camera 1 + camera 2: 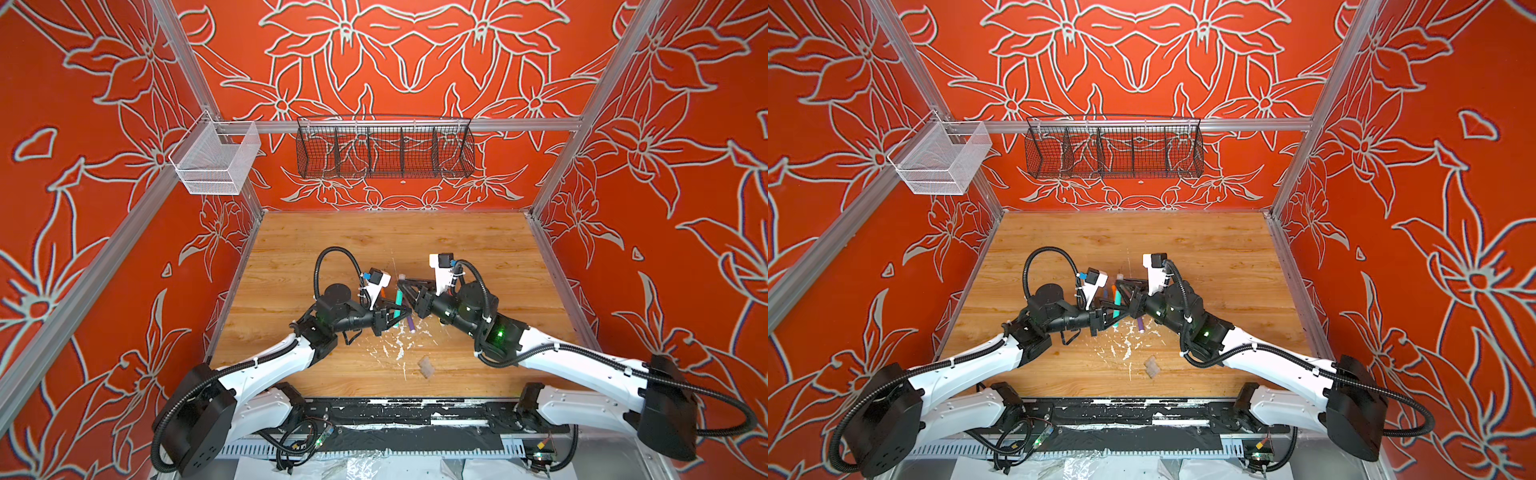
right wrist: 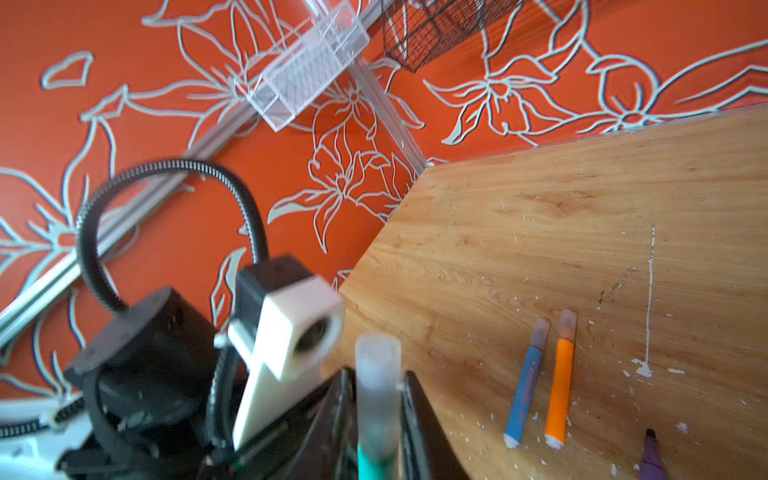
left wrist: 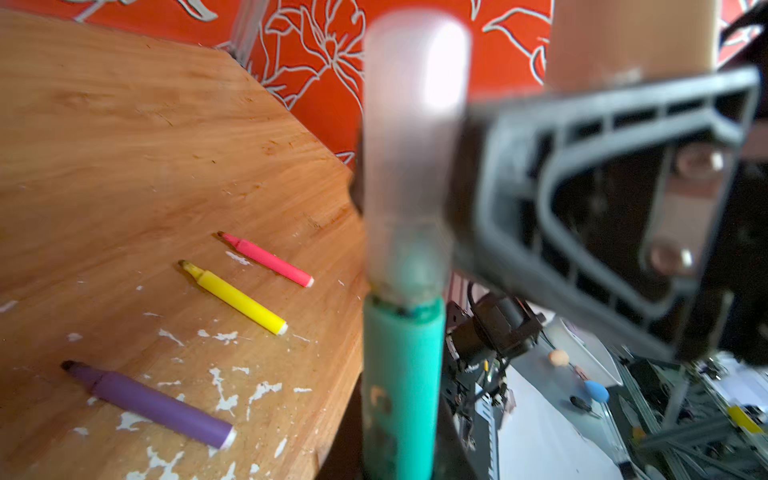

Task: Insert the pens into the pen caps
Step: 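Lower the cap onto the green marker tip held by the left gripper, then press the cap down onto the green marker with the right gripper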

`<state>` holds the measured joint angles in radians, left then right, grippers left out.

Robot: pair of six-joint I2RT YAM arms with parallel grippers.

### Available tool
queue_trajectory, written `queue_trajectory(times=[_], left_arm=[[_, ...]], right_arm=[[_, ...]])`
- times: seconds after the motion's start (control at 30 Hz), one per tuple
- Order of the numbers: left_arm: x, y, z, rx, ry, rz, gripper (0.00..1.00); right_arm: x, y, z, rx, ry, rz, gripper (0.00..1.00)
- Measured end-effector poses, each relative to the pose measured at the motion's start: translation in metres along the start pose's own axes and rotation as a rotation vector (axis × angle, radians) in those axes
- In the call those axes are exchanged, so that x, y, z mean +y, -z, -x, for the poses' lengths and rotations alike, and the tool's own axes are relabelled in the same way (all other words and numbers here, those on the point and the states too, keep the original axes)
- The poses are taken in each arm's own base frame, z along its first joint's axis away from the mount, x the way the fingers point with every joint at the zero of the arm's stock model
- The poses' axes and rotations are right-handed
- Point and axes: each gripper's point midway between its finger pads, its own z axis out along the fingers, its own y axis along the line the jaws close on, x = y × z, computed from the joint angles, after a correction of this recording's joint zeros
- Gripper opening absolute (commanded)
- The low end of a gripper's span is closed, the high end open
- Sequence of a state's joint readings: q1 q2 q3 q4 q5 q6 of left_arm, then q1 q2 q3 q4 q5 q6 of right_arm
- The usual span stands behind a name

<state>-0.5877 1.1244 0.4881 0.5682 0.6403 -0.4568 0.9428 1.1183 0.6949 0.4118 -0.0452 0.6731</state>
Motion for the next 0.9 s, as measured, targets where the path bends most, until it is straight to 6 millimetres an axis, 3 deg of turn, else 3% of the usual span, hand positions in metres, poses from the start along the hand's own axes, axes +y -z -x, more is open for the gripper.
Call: queue_trajectory(times=[0.17, 0.37, 0.5, 0.7, 0.9], left_arm=[[0.007, 0.002, 0.008, -0.032, -0.024, 0.038, 0.00], [0.002, -0.002, 0.010, -0.032, -0.074, 0.041, 0.00], [-0.005, -0.005, 0.005, -0.017, -0.117, 0.038, 0.00], [-0.015, -0.008, 0.000, 0.003, -0.186, 0.052, 0.00], [-0.014, -0.009, 0.000, 0.011, -0.219, 0.071, 0.00]], right_arm=[[-0.005, 0.011, -0.020, 0.068, 0.014, -0.009, 0.53], [0.008, 0.030, -0.002, 0.019, 0.031, 0.024, 0.61], [0.007, 0.031, 0.010, 0.005, 0.026, -0.014, 0.60], [-0.006, 0.014, 0.032, -0.002, -0.023, -0.063, 0.55], [0.004, 0.001, 0.038, 0.018, -0.029, -0.037, 0.48]])
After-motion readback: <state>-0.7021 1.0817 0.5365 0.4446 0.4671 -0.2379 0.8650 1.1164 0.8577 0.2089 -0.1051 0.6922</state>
